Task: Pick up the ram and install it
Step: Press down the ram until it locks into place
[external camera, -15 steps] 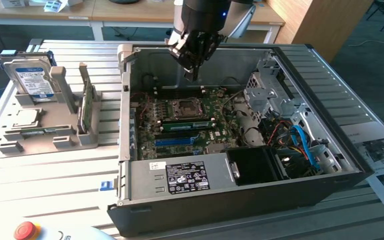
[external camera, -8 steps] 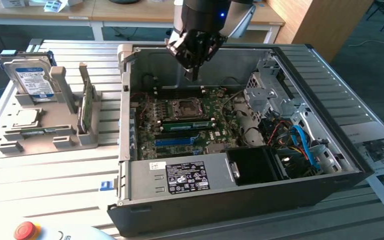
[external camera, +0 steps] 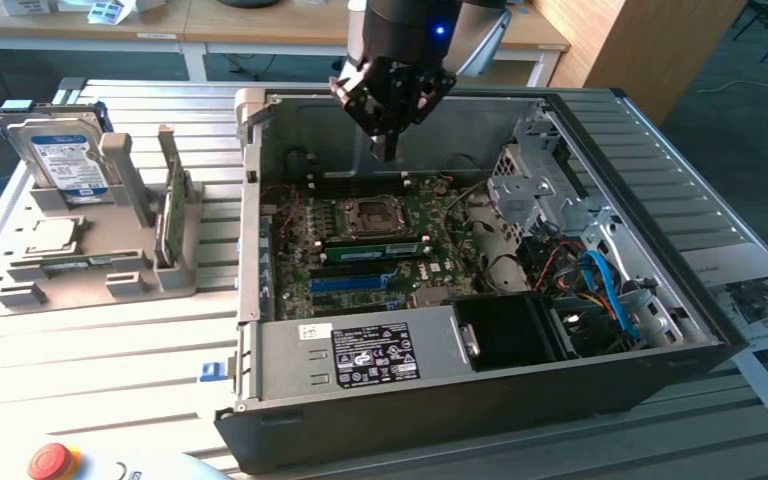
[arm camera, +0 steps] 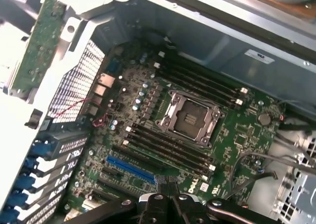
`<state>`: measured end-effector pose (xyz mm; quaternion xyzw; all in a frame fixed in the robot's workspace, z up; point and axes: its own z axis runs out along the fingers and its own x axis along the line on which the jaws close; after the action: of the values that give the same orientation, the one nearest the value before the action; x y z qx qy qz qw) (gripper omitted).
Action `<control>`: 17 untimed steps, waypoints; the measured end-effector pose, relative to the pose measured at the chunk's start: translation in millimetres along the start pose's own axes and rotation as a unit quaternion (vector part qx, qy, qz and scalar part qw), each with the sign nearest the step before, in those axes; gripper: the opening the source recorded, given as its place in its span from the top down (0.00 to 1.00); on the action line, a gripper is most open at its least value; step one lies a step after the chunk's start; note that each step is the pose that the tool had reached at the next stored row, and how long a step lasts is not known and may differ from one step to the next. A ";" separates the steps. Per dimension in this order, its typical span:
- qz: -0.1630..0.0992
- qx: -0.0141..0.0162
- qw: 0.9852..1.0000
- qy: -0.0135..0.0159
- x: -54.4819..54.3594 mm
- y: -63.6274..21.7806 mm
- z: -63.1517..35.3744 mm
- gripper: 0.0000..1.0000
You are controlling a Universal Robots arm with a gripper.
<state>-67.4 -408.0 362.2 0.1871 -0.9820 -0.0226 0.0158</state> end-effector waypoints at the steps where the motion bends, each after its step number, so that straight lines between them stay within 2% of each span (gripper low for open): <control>1: 0.008 0.000 1.000 0.000 0.0 0.0 0.0 0.90; 5: 0.039 -0.001 0.999 -0.002 0.0 0.0 0.0 0.90; 9: 0.071 -0.002 0.997 -0.004 0.0 0.0 0.0 0.90; 13: 0.102 -0.002 0.995 -0.005 0.0 0.0 0.0 0.90; 17: 0.133 -0.003 0.991 -0.007 0.0 0.0 0.0 0.90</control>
<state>-67.4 -408.0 362.2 0.0546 -0.9981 -0.0245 0.0127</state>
